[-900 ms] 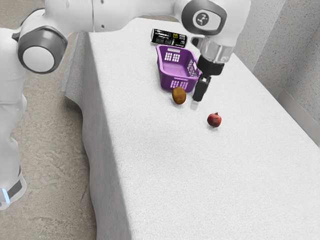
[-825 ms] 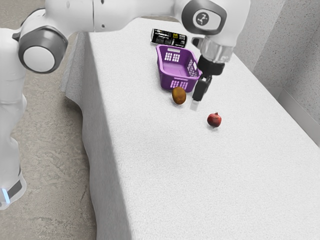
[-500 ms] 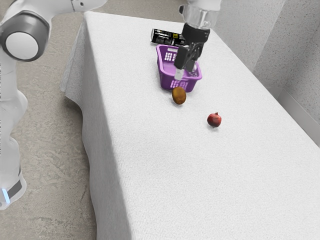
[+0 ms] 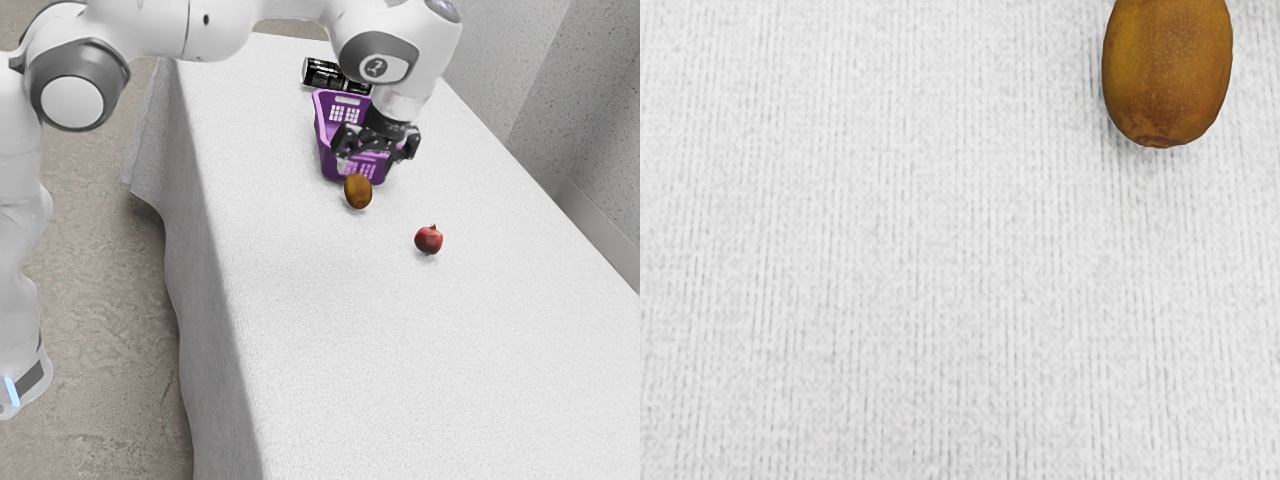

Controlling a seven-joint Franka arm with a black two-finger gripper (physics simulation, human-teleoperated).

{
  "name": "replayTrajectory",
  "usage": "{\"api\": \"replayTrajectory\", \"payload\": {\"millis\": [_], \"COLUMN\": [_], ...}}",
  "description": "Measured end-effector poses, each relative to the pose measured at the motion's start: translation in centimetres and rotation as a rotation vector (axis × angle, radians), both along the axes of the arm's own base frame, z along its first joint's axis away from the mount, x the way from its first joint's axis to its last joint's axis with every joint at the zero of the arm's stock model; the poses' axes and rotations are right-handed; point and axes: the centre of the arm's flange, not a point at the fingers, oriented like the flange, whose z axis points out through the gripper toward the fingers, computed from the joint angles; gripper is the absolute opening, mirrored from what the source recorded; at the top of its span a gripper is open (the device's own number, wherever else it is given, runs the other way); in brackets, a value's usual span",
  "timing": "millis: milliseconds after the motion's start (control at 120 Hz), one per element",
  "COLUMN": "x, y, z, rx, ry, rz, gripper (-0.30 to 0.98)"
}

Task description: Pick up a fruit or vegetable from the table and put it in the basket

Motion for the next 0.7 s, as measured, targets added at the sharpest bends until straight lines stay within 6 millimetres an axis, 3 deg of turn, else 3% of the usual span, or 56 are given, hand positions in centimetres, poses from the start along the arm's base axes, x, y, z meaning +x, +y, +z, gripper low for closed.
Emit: {"api": "replayTrajectory", "payload": {"millis": [125, 275, 392, 533, 700], "x": [-1.7, -2.0, -1.6, -0.9, -0.7], "y": [4.6, 8.8, 10.4, 11.1, 12.9], "z": [-1.2, -1.9, -2.6, -3.8, -4.9], "rx": [0.004, 0.01, 0.014, -0.017, -0.117], "ry": [0.033, 0.05, 0.069, 0.078, 0.041], "rz": [-0.147, -0.273, -0.359, -0.43, -0.4], "gripper": [0.69, 0.69, 0.69, 0.69, 0.69]}}
